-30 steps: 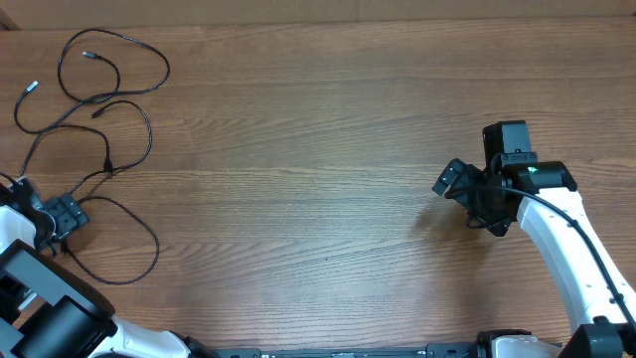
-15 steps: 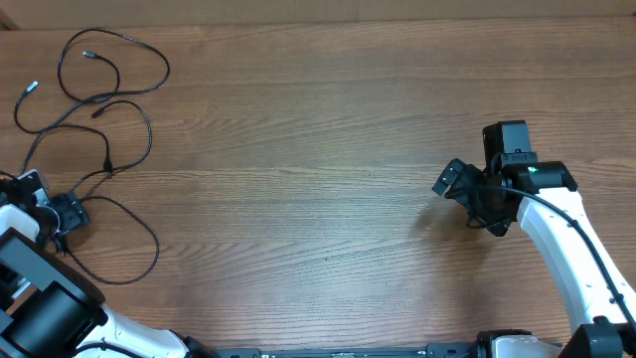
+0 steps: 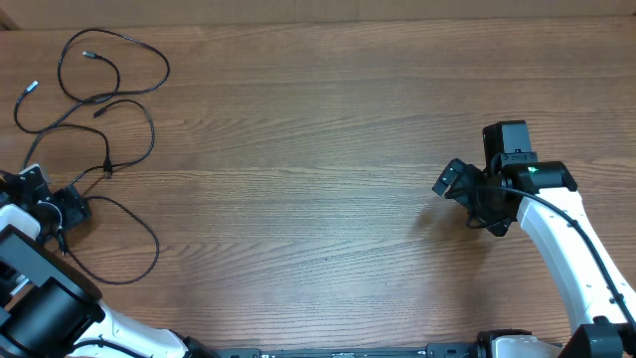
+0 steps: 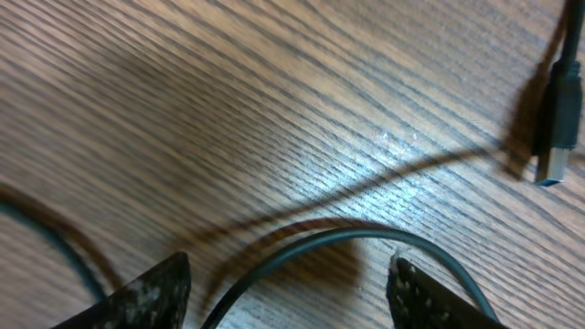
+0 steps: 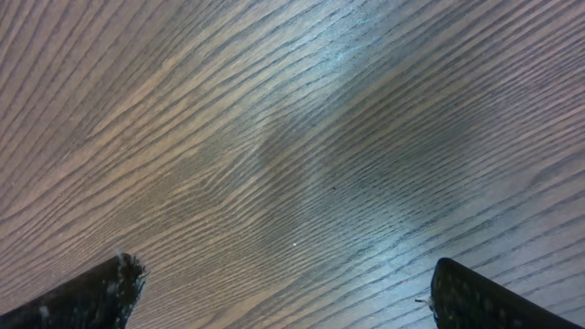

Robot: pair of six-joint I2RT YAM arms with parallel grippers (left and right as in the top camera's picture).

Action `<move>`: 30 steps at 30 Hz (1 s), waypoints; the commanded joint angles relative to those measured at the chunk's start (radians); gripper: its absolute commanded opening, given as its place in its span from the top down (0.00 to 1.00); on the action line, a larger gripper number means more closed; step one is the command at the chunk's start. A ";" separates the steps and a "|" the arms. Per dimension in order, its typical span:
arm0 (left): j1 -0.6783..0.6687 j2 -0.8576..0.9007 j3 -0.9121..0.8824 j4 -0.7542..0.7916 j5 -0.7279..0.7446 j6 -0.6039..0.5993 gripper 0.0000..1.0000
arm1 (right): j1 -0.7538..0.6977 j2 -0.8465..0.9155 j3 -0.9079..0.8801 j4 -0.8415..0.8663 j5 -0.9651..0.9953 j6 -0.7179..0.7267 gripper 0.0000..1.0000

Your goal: Untangle cables

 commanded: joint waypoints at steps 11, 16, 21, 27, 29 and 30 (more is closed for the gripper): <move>0.000 0.041 0.007 0.008 0.029 -0.063 0.96 | -0.003 0.001 0.003 0.005 0.014 -0.002 0.00; 0.000 -0.006 0.008 -0.019 0.031 -0.100 0.96 | -0.003 0.001 0.003 0.005 0.014 -0.002 0.00; 0.001 -0.092 0.008 -0.054 0.029 -0.103 0.96 | -0.003 0.001 0.003 0.005 0.014 -0.002 0.00; 0.001 -0.207 0.008 -0.093 0.029 -0.102 0.96 | -0.003 0.001 0.003 0.005 0.014 -0.002 0.00; 0.001 -0.235 0.008 -0.121 0.029 -0.102 0.96 | -0.003 0.001 0.003 0.005 0.014 -0.002 0.00; 0.001 -0.240 0.008 -0.133 0.028 -0.102 0.96 | -0.003 0.001 0.003 0.005 0.014 -0.002 0.00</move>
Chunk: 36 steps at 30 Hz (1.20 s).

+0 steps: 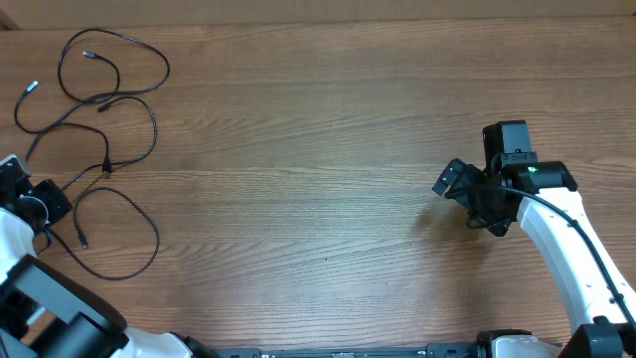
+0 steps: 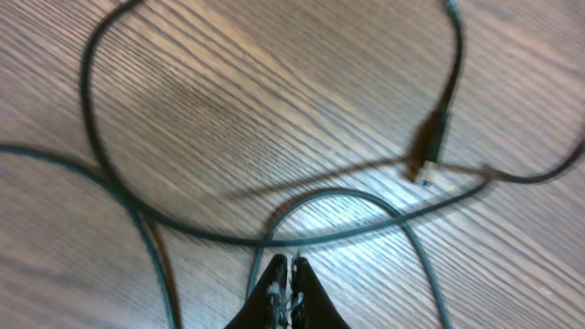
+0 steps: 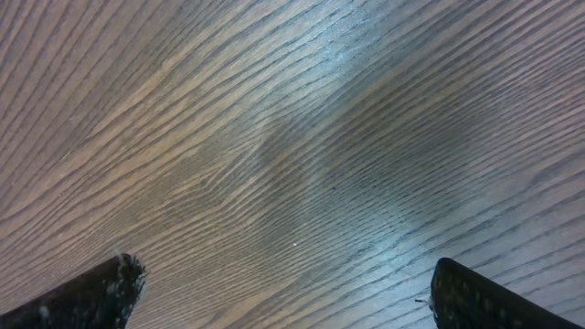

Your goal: Untangle cables

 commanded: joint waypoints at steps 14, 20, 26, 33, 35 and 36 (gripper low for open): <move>0.000 0.142 -0.001 -0.134 -0.053 -0.013 0.53 | -0.003 0.001 0.003 0.005 0.014 -0.002 0.00; 0.000 0.195 -0.001 -0.098 -0.064 -0.014 0.55 | -0.003 0.001 0.003 0.005 0.014 -0.002 0.00; 0.000 0.234 -0.001 -0.076 -0.079 -0.014 0.64 | -0.003 0.001 0.003 0.005 0.014 -0.002 0.00; -0.001 0.244 0.000 -0.085 -0.118 -0.015 0.96 | -0.003 0.001 0.003 0.005 0.014 -0.002 0.00; -0.002 0.244 0.002 -0.095 -0.122 -0.015 0.96 | -0.003 0.001 0.003 0.005 0.014 -0.002 0.00; -0.002 0.243 0.005 -0.102 -0.122 -0.017 0.96 | -0.003 0.001 0.003 0.005 0.014 -0.002 0.00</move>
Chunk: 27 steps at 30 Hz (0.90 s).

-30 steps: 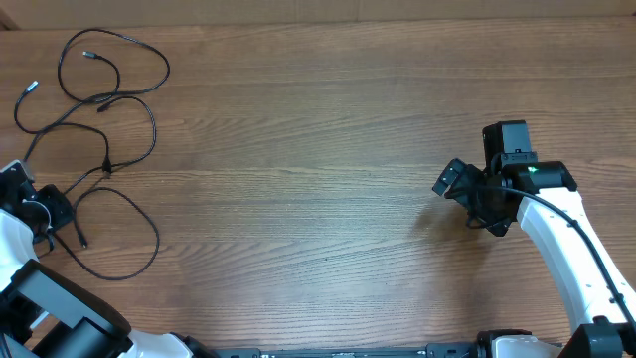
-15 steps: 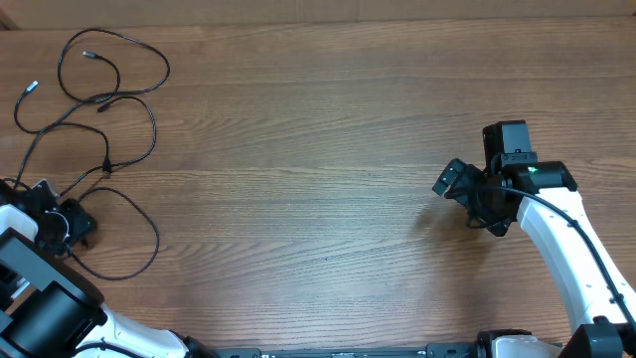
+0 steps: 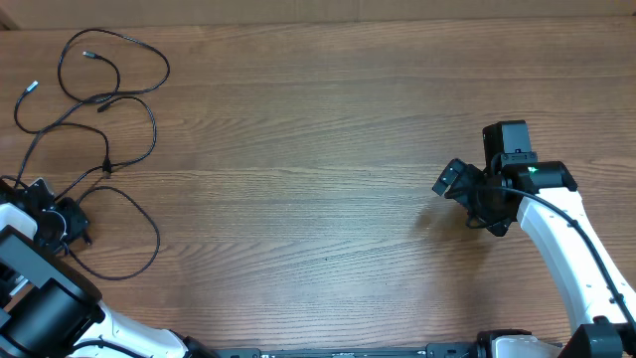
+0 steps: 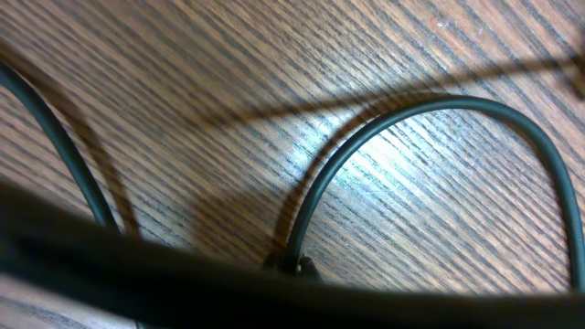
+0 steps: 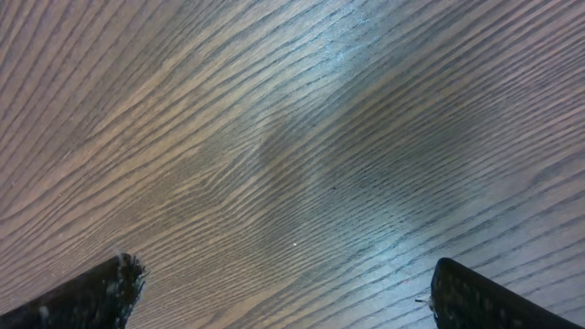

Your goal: Untangle cables

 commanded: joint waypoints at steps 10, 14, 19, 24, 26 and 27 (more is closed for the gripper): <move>-0.002 -0.024 0.111 -0.248 -0.252 -0.335 0.96 | -0.004 0.001 0.003 0.005 0.014 -0.002 0.00; -0.002 -0.103 0.121 -0.285 -0.299 -0.353 0.96 | -0.004 0.001 0.003 0.005 0.014 -0.002 0.00; 0.005 -0.198 0.121 -0.303 -0.306 -0.388 0.96 | -0.004 0.001 0.003 0.005 0.014 -0.002 0.00; 0.039 -0.266 0.121 -0.333 -0.349 -0.431 0.96 | -0.004 0.001 0.003 0.005 0.014 -0.002 0.00; 0.058 -0.264 0.121 -0.351 -0.377 -0.442 0.96 | -0.004 0.001 0.003 0.005 0.014 -0.002 0.00; 0.068 -0.262 0.121 -0.355 -0.380 -0.441 0.96 | -0.004 0.001 0.003 0.005 0.014 -0.002 0.00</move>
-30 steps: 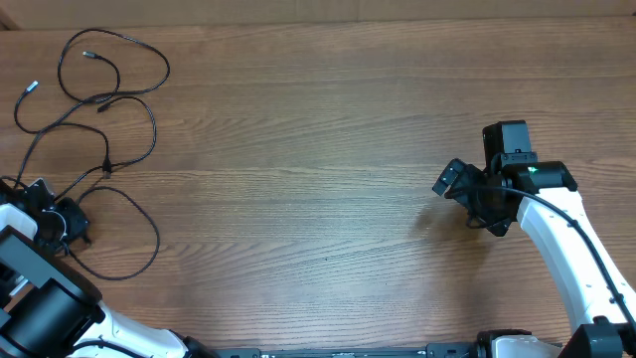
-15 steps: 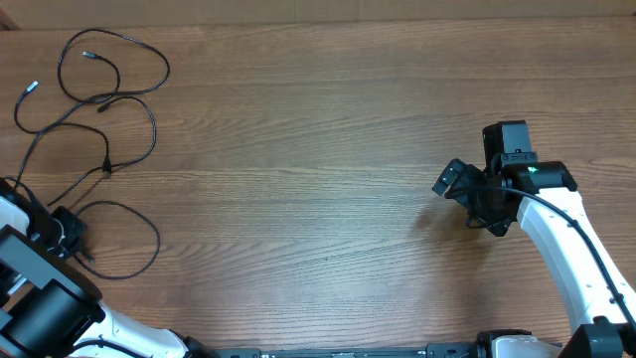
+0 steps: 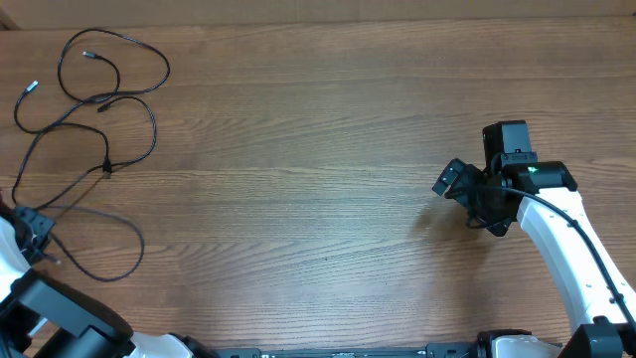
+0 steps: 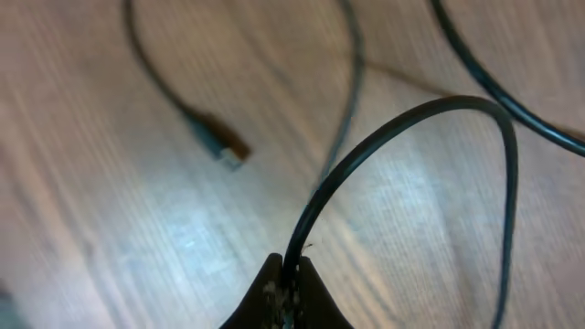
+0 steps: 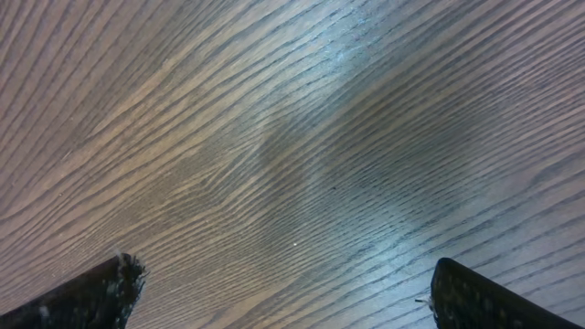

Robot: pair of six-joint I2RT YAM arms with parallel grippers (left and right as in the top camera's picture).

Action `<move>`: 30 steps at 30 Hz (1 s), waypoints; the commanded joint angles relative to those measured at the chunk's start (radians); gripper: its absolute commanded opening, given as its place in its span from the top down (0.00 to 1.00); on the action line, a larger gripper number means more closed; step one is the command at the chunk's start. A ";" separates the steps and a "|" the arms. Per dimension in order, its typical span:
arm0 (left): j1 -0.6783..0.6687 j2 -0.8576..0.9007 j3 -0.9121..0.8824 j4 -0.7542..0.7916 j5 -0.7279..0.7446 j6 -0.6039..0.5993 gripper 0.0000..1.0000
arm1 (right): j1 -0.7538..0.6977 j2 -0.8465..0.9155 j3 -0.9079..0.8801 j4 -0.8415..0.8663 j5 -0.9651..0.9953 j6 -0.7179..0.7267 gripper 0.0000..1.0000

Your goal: Untangle cables

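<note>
Thin black cables [image 3: 99, 94] lie looped over one another at the table's far left, with a lower loop [image 3: 114, 261] trailing toward the front. My left gripper [image 3: 32, 235] is at the left edge, shut on a strand of this cable. In the left wrist view the gripper [image 4: 285, 274] pinches the cable [image 4: 411, 114], which arcs up and away above the wood. A plug end [image 4: 221, 146] lies beyond it. My right gripper [image 3: 452, 181] hovers open over bare wood at the right, and its wrist view [image 5: 288, 297] shows nothing between the fingers.
The wooden table [image 3: 318, 129] stretches between the two arms. Loose plug ends [image 3: 30, 88] sit among the upper loops at the back left. The table's left edge is close beside the left gripper.
My left gripper, still shut on the cable, has shifted left and slightly toward the front. The lower loop has drawn leftward with it. The right arm has not moved.
At first my left gripper stood open over a cable strand by the lower loop. Then it was shut on the cable farther left. It later sat low near the loop, and now holds the strand out by the left edge. The right gripper stayed open and still.
</note>
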 commanded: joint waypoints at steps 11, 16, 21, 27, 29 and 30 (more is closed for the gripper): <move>0.195 -0.007 0.016 0.048 -0.081 -0.043 0.96 | -0.004 0.001 0.003 0.005 0.014 -0.002 0.00; 0.213 0.014 0.016 0.116 -0.019 -0.043 0.96 | -0.004 0.001 0.003 0.005 0.014 -0.002 0.00; 0.211 0.033 0.016 0.143 0.089 -0.042 0.53 | -0.004 0.001 0.003 0.005 0.014 -0.002 0.00; 0.211 0.030 0.018 0.091 0.127 -0.043 0.51 | -0.004 0.001 0.003 0.005 0.014 -0.002 0.00; 0.211 0.020 0.021 0.085 0.242 -0.037 0.51 | -0.004 0.001 0.003 0.005 0.014 -0.002 0.00; 0.209 0.011 0.021 0.087 0.328 -0.029 0.48 | -0.004 0.001 0.003 0.005 0.014 -0.002 0.00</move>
